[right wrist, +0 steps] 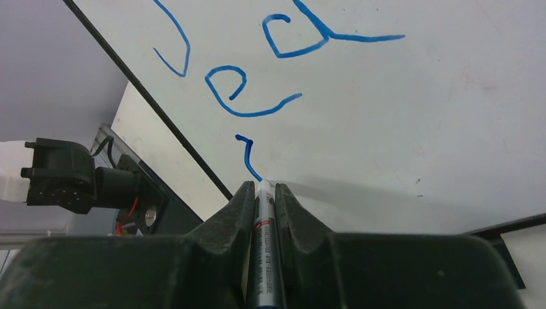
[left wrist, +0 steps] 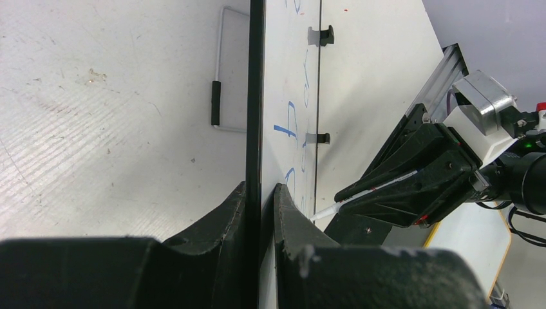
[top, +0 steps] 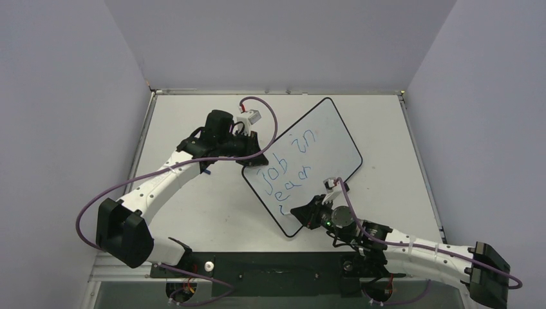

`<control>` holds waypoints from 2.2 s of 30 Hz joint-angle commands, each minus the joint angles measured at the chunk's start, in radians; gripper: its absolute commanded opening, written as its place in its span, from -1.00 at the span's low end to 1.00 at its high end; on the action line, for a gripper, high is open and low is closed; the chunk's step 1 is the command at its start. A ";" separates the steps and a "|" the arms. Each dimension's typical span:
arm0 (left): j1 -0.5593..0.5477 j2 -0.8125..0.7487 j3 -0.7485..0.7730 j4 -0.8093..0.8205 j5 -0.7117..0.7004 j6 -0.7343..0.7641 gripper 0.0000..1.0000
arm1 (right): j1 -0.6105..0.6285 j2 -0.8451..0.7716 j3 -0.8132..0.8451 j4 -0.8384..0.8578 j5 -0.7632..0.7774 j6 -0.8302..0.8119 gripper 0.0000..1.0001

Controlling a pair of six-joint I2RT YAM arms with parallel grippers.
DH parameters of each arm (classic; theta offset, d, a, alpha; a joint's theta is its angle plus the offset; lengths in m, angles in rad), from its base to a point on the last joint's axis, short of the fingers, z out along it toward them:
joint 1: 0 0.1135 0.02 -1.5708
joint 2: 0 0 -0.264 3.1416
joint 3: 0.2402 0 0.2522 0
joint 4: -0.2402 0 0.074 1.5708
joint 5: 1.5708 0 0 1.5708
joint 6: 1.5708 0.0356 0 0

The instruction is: Write a sentence on the whiteboard

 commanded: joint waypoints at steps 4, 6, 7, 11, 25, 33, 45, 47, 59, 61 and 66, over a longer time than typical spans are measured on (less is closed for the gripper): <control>-0.012 -0.019 -0.017 -0.061 -0.128 0.082 -1.00 | 0.004 -0.013 -0.019 -0.199 0.099 0.008 -1.00; -0.012 -0.021 -0.017 -0.063 -0.128 0.082 -1.00 | 0.005 -0.001 -0.013 -0.199 0.099 0.003 -1.00; -0.012 -0.022 -0.018 -0.063 -0.128 0.082 -1.00 | 0.006 0.004 -0.010 -0.199 0.098 -0.002 -1.00; -0.012 -0.023 -0.018 -0.062 -0.129 0.082 -1.00 | 0.007 0.025 0.017 -0.185 0.099 -0.026 -1.00; -0.012 -0.020 -0.018 -0.062 -0.127 0.082 -1.00 | 0.007 0.085 0.165 -0.142 0.088 -0.128 -1.00; -0.012 -0.019 -0.017 -0.062 -0.128 0.082 -1.00 | 0.005 0.120 0.226 -0.135 0.093 -0.171 -1.00; -0.012 -0.019 -0.018 -0.061 -0.127 0.083 -1.00 | -0.042 0.079 0.228 -0.213 0.159 -0.195 -1.00; -0.012 -0.019 -0.019 -0.060 -0.127 0.083 -1.00 | -0.048 0.064 0.213 -0.234 0.156 -0.192 -1.00; -0.012 -0.017 -0.019 -0.062 -0.126 0.083 -1.00 | -0.050 0.046 0.142 -0.264 0.109 -0.152 -1.00; -0.012 -0.017 -0.019 -0.061 -0.126 0.082 -1.00 | -0.051 0.045 0.145 -0.264 0.110 -0.155 -1.00; -0.012 -0.017 -0.020 -0.061 -0.125 0.083 -1.00 | -0.050 0.060 0.182 -0.261 0.130 -0.179 -1.00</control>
